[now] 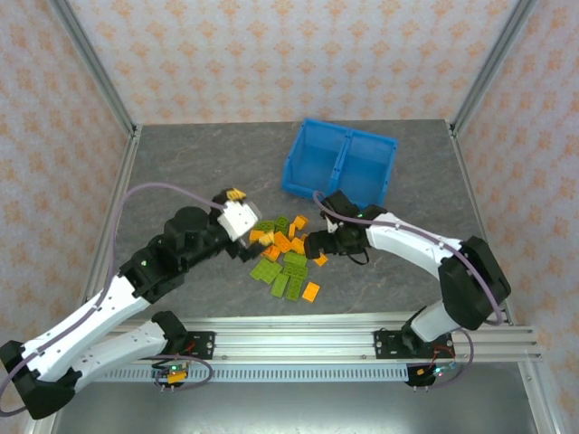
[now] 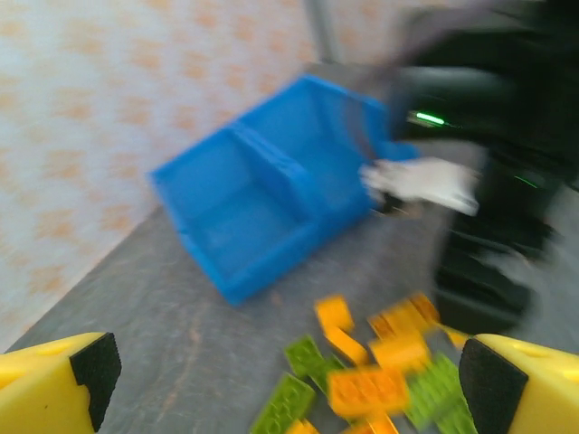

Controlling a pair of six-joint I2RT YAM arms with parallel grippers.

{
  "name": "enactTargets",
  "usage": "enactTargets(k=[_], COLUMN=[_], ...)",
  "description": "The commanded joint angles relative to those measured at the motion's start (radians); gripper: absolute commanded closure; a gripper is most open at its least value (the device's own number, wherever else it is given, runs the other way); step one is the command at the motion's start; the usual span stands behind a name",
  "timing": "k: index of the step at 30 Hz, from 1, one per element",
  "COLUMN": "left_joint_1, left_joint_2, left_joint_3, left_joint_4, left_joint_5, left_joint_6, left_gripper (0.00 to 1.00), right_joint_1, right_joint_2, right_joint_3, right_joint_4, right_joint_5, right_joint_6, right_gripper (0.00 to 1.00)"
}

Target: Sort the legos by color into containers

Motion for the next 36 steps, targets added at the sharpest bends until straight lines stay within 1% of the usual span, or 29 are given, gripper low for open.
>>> enactTargets(k=[1, 3, 4, 6, 7, 9, 12, 14, 17, 19, 21, 23, 25, 27, 29, 31, 32, 36], left_joint_1=[-0.041, -0.046, -0.046, -0.046, -0.045, -0.045, -0.046, -0.045, -0.045, -0.045, -0.045, -0.045, -0.046, -0.044, -0.045, -0.045, -0.045, -0.045], left_joint_2=[-0.015, -0.021, -0.022, -0.025, -0.022, -0.020, -0.020, -0.030, -0.057, -0.070, -0.081, -0.096, -0.114, -0.128, -0.136, -0.143, -0.144, -0.148], left_joint_3=[0.006, -0.019, -0.039, -0.084, -0.107, -0.133, -0.154, -0.182, -0.208, -0.213, -0.218, -0.226, -0.238, -0.244, -0.249, -0.250, -0.250, -0.252], left_joint_4=[-0.372, -0.416, -0.419, -0.379, -0.348, -0.314, -0.313, -0.302, -0.265, -0.257, -0.252, -0.242, -0.231, -0.224, -0.219, -0.215, -0.213, -0.198], left_joint_5=[0.114, 0.127, 0.126, 0.116, 0.115, 0.123, 0.117, 0.113, 0.145, 0.145, 0.138, 0.145, 0.149, 0.146, 0.139, 0.136, 0.137, 0.140], left_joint_6=[0.232, 0.302, 0.332, 0.368, 0.371, 0.381, 0.383, 0.393, 0.389, 0.390, 0.393, 0.390, 0.388, 0.388, 0.389, 0.388, 0.386, 0.379], left_gripper=[0.01, 0.01, 0.00, 0.01, 0.01, 0.01, 0.01, 0.01, 0.01, 0.01, 0.01, 0.01, 0.01, 0.01, 0.01, 0.01, 0.01, 0.01], right_joint_1=[0.037, 0.055, 0.057, 0.057, 0.057, 0.057, 0.057, 0.057, 0.057, 0.057, 0.057, 0.056, 0.057, 0.057, 0.057, 0.057, 0.057, 0.054], right_joint_2=[0.051, 0.090, 0.108, 0.142, 0.160, 0.195, 0.234, 0.245, 0.282, 0.317, 0.339, 0.349, 0.356, 0.359, 0.349, 0.319, 0.299, 0.157], right_joint_3=[0.078, 0.102, 0.110, 0.128, 0.136, 0.162, 0.179, 0.178, 0.208, 0.241, 0.258, 0.262, 0.264, 0.262, 0.254, 0.232, 0.222, 0.172], right_joint_4=[-0.018, -0.016, -0.009, -0.005, -0.007, -0.034, -0.056, -0.037, -0.028, -0.038, -0.030, -0.014, -0.008, -0.008, 0.000, 0.025, 0.034, 0.096], right_joint_5=[0.019, 0.053, 0.094, 0.165, 0.192, 0.199, 0.178, 0.162, 0.139, 0.132, 0.134, 0.121, 0.109, 0.106, 0.114, 0.131, 0.143, 0.181], right_joint_6=[-0.075, -0.109, -0.121, -0.164, -0.192, -0.245, -0.307, -0.329, -0.345, -0.352, -0.357, -0.365, -0.371, -0.373, -0.367, -0.356, -0.350, -0.311], right_gripper=[0.07, 0.13, 0.17, 0.30, 0.33, 0.34, 0.34, 0.36, 0.38, 0.43, 0.45, 0.52, 0.55, 0.59, 0.66, 0.68, 0.71, 0.73])
